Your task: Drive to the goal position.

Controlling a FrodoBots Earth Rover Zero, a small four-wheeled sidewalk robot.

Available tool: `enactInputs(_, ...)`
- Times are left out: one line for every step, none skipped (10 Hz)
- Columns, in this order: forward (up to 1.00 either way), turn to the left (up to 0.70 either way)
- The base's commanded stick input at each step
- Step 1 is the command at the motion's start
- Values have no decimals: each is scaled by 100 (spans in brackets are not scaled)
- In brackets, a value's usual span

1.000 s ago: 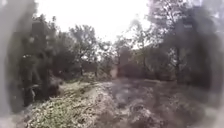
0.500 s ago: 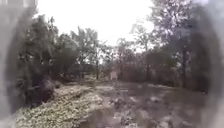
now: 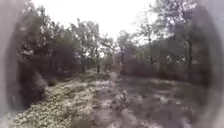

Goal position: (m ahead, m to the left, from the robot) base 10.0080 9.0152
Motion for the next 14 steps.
enactInputs(85,0)
enactInputs(85,0)
enactInputs(85,0)
enactInputs(85,0)
enactInputs(85,0)
enactInputs(85,0)
enactInputs(85,0)
enactInputs(85,0)
enactInputs(85,0)
enactInputs(85,0)
enactInputs(85,0)
enactInputs(85,0)
enactInputs(85,-3)
enactInputs(85,-6)
